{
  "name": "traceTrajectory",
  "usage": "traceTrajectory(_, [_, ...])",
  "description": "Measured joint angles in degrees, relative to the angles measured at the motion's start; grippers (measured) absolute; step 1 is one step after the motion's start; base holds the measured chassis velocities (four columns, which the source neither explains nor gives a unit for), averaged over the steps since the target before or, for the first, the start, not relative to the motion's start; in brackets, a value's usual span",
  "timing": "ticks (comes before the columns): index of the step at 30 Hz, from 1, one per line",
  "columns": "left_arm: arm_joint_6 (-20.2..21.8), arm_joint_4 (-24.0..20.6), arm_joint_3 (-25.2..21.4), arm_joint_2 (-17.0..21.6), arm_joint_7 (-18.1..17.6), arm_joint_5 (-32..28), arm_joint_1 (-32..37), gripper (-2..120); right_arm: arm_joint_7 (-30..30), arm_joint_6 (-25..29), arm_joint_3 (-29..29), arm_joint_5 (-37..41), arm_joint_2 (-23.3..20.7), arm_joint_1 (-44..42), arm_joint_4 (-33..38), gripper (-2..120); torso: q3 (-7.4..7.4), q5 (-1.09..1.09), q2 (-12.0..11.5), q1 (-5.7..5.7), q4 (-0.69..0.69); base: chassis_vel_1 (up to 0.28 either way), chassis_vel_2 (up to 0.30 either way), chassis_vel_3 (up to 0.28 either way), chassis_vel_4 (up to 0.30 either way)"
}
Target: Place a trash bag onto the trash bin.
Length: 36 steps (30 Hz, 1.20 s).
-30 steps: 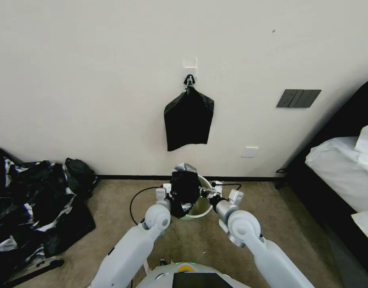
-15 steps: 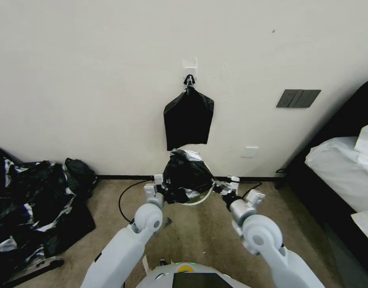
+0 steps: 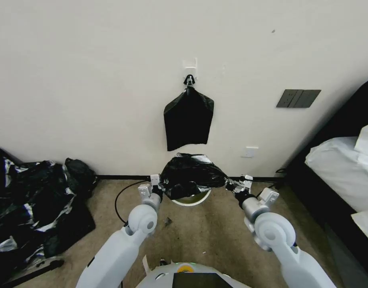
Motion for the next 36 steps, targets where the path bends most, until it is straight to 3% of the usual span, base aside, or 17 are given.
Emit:
traceTrajectory(8, [-0.9, -1.5, -1.2, 0.2, 5.2, -2.8, 2.0, 3, -7.7, -1.6, 1.8, 2.2, -0.3, 0.1, -4.3, 0, 0.0, 0.0, 0.0, 0.0, 0.0, 0.0, 0.0, 0.0, 0.0])
traceTrajectory(23, [-0.9, -1.5, -2.3, -0.5, 6.3, -7.3, 2.5, 3, -15.7, -2.3, 3.5, -0.2, -0.9, -1.9, -5.7, 0, 0.0, 0.0, 0.0, 0.0, 0.0, 0.0, 0.0, 0.0, 0.0])
traceTrajectory(30, [-0.9, 0.4, -2.2, -1.2, 6.2, -6.7, 2.0, 3, -16.1, -1.0, 5.1, -2.8, -1.8, -3.8, -2.3, 30, 0.0, -0.01, 0.0, -0.01, 0.0, 0.0, 0.0, 0.0, 0.0])
traceTrajectory(36, [-0.9, 1.3, -2.7, -1.3, 5.4, -6.3, 1.7, 3, -17.0, -0.8, 7.1, -3.8, -2.0, -5.5, -1.9, 48, 0.0, 0.0, 0.0, 0.0, 0.0, 0.0, 0.0, 0.0, 0.0])
